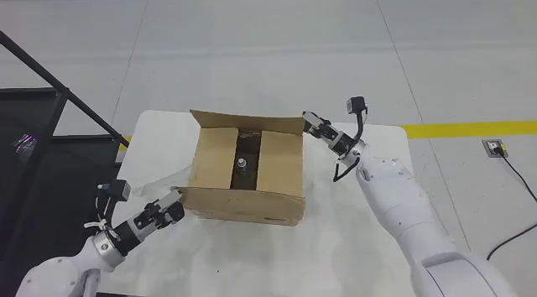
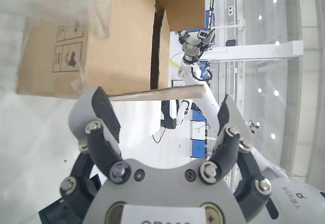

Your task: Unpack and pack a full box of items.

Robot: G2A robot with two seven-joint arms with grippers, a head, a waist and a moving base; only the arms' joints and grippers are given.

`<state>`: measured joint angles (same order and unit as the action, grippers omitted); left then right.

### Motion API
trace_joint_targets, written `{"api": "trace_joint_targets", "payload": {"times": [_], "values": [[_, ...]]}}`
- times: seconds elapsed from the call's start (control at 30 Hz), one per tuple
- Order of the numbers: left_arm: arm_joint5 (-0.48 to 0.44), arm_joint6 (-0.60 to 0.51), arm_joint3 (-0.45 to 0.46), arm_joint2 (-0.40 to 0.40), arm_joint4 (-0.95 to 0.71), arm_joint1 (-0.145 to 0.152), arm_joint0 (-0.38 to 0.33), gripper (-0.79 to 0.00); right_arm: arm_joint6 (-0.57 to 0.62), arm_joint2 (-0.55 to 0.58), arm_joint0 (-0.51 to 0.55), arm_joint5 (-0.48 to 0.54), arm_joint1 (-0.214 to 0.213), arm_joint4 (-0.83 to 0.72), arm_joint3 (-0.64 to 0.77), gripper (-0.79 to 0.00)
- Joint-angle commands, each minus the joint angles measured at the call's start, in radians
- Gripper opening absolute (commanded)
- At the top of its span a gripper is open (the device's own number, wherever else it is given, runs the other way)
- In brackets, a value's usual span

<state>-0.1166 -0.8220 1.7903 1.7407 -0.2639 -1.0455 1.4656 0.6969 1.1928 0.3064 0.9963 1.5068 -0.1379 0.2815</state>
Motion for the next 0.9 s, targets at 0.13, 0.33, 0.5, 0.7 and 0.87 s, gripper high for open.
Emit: {"api": "trace_joint_targets", "payload": {"times": [0.13, 0.33, 0.5, 0.7, 0.87], "values": [[0.068, 0.063, 0.005, -0.029, -0.002, -0.002, -0.023, 0.000, 0.104, 0.019, 0.012, 0.016, -0.009, -0.075, 0.031, 0.000], [0.126, 0.137, 0.005, -0.069, 0.005, -0.006, -0.053, 0.000, 0.126, -0.005, 0.037, 0.001, -0.026, -0.091, 0.103, 0.000], [0.145, 0.182, 0.008, -0.096, 0.021, -0.009, -0.067, 0.000, 0.161, -0.041, 0.055, -0.034, -0.049, -0.108, 0.185, 0.000], [0.145, 0.206, 0.010, -0.116, 0.040, -0.011, -0.071, 0.000, 0.266, -0.064, 0.060, -0.139, -0.079, -0.179, 0.270, 0.000], [0.144, 0.215, 0.006, -0.130, 0.054, -0.012, -0.073, 0.000, 0.422, -0.087, 0.041, -0.295, -0.099, -0.200, 0.310, 0.000]]}}
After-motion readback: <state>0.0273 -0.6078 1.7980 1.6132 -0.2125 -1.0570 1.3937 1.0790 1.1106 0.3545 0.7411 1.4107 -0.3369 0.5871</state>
